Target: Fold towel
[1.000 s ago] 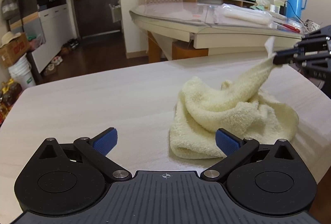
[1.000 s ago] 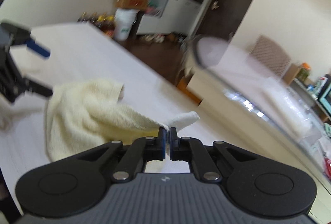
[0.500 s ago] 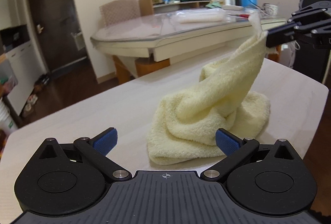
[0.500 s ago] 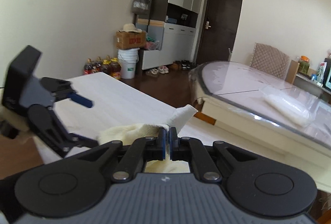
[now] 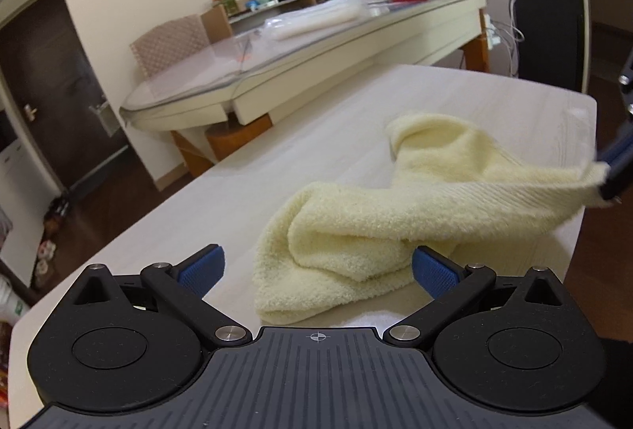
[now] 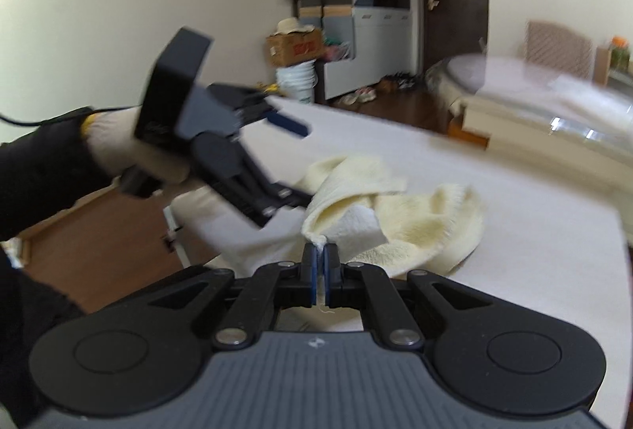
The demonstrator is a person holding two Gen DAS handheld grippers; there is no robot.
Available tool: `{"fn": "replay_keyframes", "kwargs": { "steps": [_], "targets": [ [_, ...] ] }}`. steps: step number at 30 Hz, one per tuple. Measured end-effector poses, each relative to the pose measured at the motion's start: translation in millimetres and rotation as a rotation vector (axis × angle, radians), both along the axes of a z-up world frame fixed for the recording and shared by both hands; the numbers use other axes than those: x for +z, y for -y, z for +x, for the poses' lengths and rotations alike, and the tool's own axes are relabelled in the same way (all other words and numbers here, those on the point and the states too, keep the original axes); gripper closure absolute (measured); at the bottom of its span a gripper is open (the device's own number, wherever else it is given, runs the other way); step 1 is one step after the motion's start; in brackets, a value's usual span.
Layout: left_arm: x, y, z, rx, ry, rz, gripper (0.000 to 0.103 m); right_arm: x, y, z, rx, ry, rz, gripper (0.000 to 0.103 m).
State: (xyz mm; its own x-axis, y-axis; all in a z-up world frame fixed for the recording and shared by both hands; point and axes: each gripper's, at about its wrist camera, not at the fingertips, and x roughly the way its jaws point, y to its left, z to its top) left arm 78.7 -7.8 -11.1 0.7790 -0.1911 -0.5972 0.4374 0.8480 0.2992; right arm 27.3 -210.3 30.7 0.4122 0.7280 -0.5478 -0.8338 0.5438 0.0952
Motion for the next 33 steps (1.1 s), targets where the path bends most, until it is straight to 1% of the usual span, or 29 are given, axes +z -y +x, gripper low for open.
{"fn": "replay_keyframes", "kwargs": {
  "steps": [4, 6, 7, 8, 9, 10, 12, 13, 15, 17, 18, 20, 21, 23, 27, 29, 33],
  "targets": [
    [-7.3, 2.0, 0.2, -0.018, -0.015, 0.009, 0.000, -3.8, -5.4, -0.7, 0.039, -0.025, -0.003, 0.099],
    [-10.3, 2.8, 2.2, -0.021, -0.020, 0.014, 0.000, -5.7, -8.2, -1.1, 0.058, -0.037, -0.005, 0.097],
    [-11.7, 2.9, 3.4, -0.021, -0.022, 0.016, 0.000, -6.6, -9.5, -1.3, 0.068, -0.043, -0.006, 0.092],
    [-12.6, 2.3, 4.7, -0.020, -0.023, 0.018, 0.000, -7.6, -10.9, -1.5, 0.077, -0.049, -0.007, 0.091],
    [-13.3, 1.3, 5.8, -0.019, -0.025, 0.020, 0.000, -8.5, -12.3, -1.7, 0.087, -0.055, -0.007, 0.087],
    [-13.2, -0.9, 6.8, -0.018, -0.028, 0.021, 0.000, -8.5, -12.6, -1.6, 0.094, -0.060, 0.000, 0.086],
    [-13.3, -2.1, 9.5, -0.016, -0.025, 0.020, 0.000, -4.2, -7.9, -1.1, 0.086, -0.051, 0.038, 0.085],
    [-13.9, -2.1, 11.6, -0.013, -0.024, 0.023, 0.000, -1.3, -4.4, -0.7, 0.071, -0.041, 0.068, 0.085],
    [-15.5, -1.1, 15.3, -0.012, -0.017, 0.033, 0.000, 1.7, 0.6, 7.9, 0.007, -0.011, 0.098, 0.080],
    [-15.9, 0.4, 18.2, -0.008, -0.006, 0.046, 0.000, 1.7, 1.9, 21.4, -0.084, 0.022, 0.086, 0.068],
    [-16.9, 1.4, 20.1, -0.002, 0.000, 0.054, 0.000, 1.8, 3.8, 28.5, -0.126, 0.031, 0.075, 0.067],
    [-17.6, 2.5, 24.0, 0.015, 0.016, 0.066, 0.000, -0.8, 6.5, 55.6, -0.235, 0.036, 0.044, 0.067],
    [-17.9, 3.0, 26.0, 0.023, 0.023, 0.071, 0.000, -3.0, 7.8, 68.7, -0.270, 0.025, 0.039, 0.066],
    [-18.6, 3.9, 30.2, 0.041, 0.039, 0.082, 0.000, -8.1, 10.5, 92.2, -0.309, -0.013, 0.046, 0.057],
    [-19.9, 1.2, 44.1, 0.103, 0.054, 0.079, 0.000, -18.6, 9.3, 125.5, -0.350, -0.052, 0.029, 0.057],
    [-20.2, -1.3, 52.7, 0.132, 0.055, 0.071, 0.000, -26.8, 9.1, 146.5, -0.378, -0.104, 0.038, 0.056],
    [-20.9, -3.7, 68.2, 0.179, 0.071, 0.079, 0.000, -34.8, 11.3, 166.0, -0.397, -0.199, 0.073, 0.057]
  ]
}}
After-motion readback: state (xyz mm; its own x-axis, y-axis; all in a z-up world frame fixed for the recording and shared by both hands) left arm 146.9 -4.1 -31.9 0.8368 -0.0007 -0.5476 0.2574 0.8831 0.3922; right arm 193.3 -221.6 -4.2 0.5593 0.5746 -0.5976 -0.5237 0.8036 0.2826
